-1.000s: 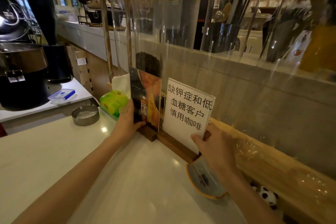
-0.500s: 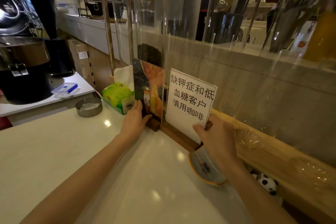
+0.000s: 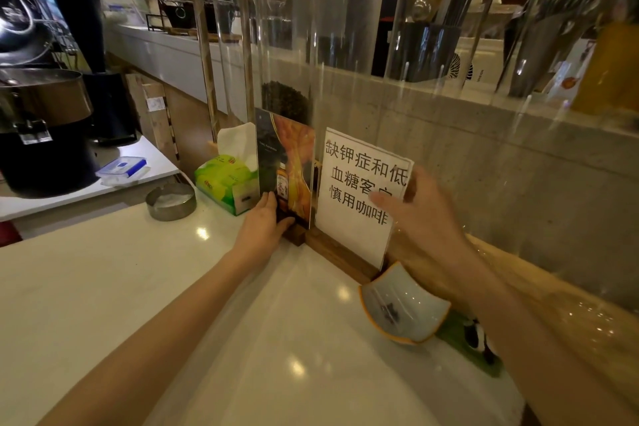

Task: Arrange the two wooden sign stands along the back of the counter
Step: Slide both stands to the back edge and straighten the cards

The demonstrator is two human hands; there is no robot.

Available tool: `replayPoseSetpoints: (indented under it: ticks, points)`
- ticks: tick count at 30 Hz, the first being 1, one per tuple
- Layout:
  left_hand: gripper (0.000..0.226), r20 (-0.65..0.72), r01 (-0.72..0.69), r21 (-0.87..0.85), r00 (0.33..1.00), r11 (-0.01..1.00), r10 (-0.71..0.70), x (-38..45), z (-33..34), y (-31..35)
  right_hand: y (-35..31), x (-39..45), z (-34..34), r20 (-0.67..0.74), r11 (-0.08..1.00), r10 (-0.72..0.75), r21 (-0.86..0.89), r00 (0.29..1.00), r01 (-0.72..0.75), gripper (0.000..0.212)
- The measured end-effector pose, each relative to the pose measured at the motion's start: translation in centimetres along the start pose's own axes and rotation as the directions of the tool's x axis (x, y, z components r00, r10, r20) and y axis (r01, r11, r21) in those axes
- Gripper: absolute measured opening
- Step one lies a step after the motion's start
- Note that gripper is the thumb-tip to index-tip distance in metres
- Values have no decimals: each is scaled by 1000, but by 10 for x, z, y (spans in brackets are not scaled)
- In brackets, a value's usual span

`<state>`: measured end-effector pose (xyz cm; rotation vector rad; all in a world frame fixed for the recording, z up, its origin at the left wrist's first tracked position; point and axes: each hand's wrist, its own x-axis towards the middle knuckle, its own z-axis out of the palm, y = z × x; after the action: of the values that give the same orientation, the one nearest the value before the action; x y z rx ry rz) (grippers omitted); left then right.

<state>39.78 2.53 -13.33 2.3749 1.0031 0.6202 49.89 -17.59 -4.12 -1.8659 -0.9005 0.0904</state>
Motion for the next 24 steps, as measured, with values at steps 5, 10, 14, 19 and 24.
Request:
replayPoseSetpoints:
  ticks: [5,10,14,19,24]
  points:
    - [28,28,-8,19,1000,1000,7,-12,-9,3,-52,45,-10,119,931,-253,-241,960,275,44]
    - [25,69,5,-6,998,1000,-4,-17,-14,2,-81,81,18,394,796,-298,-401,870,454,43]
    - [23,48,15,-42,999,999,-13,-20,-15,-4,-90,94,43,451,782,-310,-379,837,494,39]
    - [37,69,57,-41,996,998,-54,-20,-14,-7,-90,101,60,467,755,-319,-400,825,519,28]
    - [49,97,5,16,995,1000,-6,-23,-9,-7,-91,102,64,444,771,-345,-368,827,519,29]
